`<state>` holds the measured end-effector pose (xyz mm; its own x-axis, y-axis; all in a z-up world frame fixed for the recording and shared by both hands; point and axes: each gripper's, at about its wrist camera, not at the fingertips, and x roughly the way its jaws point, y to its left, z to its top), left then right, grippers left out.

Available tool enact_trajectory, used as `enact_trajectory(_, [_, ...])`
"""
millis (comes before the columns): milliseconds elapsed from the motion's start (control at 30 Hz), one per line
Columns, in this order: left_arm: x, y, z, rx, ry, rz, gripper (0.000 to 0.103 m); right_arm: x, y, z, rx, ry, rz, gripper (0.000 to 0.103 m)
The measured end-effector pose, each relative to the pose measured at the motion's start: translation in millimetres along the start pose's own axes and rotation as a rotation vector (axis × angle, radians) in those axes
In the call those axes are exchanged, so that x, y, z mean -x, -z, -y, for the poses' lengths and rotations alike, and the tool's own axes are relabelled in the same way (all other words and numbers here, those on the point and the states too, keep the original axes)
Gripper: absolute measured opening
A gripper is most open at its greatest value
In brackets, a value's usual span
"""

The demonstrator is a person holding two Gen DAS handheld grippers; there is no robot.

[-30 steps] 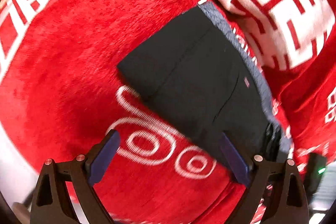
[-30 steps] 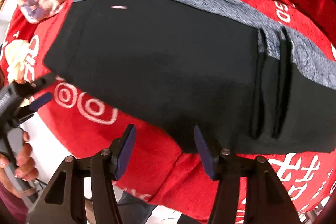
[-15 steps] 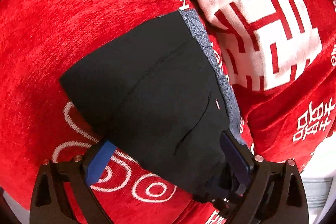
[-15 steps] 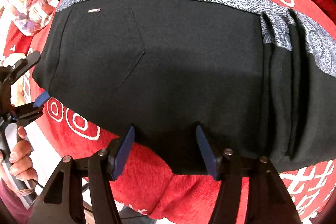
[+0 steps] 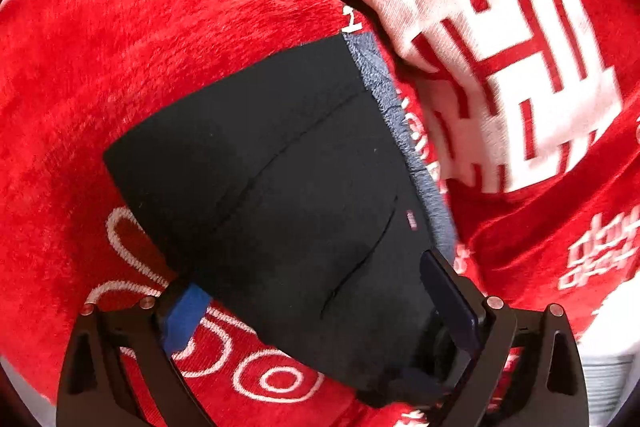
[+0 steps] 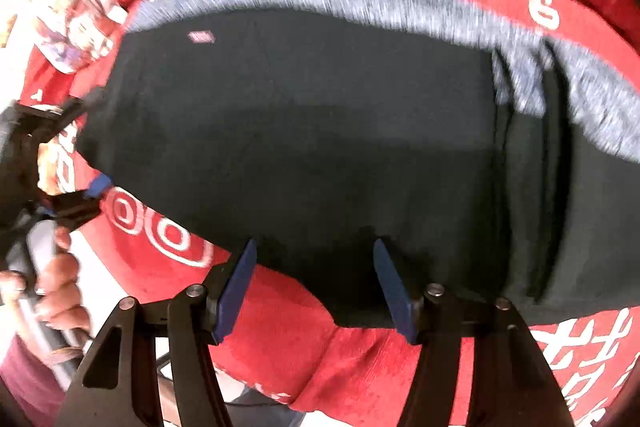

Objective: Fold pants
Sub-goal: 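Grasp the trouser end with the right gripper and lift it, then fold the lifted end over onto the trousers with the right gripper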

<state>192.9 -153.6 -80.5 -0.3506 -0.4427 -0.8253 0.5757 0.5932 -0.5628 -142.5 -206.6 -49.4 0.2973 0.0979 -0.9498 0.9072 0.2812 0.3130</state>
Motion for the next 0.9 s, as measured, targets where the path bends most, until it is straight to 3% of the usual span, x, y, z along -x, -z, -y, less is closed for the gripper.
enact_trajectory(133, [-4,8,28,-0.201,-0.233,0.033,0.049,39,-24,-3,0.011,-0.035,0.08,0.065])
enact_trajectory(200, [-3,15,39,-0.324,-0.314,0.066,0.044,58,-46,-11,0.031,-0.054,0.103,0.065])
enact_trajectory(333, [-8,41,73,-0.632,-0.479,0.153,0.041,77,-85,-45,0.102,-0.085,0.092,0.066])
enact_trajectory(400, [-12,58,85,-0.791,-0.565,0.198,0.041,77,-104,-69,0.144,-0.128,0.051,0.07])
enact_trajectory(500, [-17,73,92,-0.933,-0.629,0.237,0.041,61,-130,-112,0.222,-0.19,-0.067,0.073])
enact_trajectory(667, [-18,80,90,-1.023,-0.658,0.253,0.041,22,-141,-180,0.38,-0.185,-0.242,0.075])
enact_trajectory(900, [-17,85,95,-1.06,-0.672,0.272,0.041,-34,-145,-230,0.436,-0.15,-0.416,0.075])
